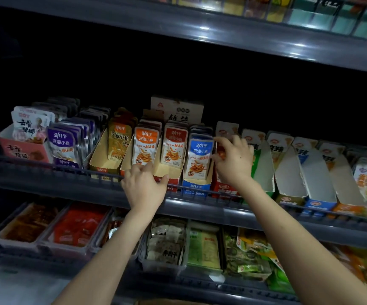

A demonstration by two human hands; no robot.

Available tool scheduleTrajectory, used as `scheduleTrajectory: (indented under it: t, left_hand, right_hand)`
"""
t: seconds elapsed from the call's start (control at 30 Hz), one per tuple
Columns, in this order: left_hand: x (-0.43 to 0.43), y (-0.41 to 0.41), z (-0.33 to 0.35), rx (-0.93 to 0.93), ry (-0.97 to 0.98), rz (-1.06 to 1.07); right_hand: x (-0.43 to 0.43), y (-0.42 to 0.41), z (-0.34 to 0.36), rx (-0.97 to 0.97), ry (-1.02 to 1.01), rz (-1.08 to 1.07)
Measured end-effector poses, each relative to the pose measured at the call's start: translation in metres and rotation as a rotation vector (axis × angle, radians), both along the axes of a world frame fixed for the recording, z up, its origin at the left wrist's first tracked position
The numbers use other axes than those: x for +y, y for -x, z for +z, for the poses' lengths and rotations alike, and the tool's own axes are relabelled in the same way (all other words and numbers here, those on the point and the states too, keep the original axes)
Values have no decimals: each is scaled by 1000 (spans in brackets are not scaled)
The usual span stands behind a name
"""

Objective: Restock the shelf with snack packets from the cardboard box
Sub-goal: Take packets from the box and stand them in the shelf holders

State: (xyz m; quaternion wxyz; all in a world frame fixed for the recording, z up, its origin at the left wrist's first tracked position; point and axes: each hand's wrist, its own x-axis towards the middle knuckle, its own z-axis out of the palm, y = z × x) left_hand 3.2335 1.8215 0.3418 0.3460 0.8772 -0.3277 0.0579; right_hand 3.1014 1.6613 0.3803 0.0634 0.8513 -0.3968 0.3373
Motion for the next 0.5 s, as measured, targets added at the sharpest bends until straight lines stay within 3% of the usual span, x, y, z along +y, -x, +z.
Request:
scheduleTrajectory:
  t: [0.2, 0.5]
  left_hand:
    - [53, 28, -6, 110, 186, -90]
    - [167, 77, -144, 211, -104, -154]
  right_hand:
    - [57, 63, -8, -163, 58, 44]
    - [169, 164, -135, -305, -501, 79]
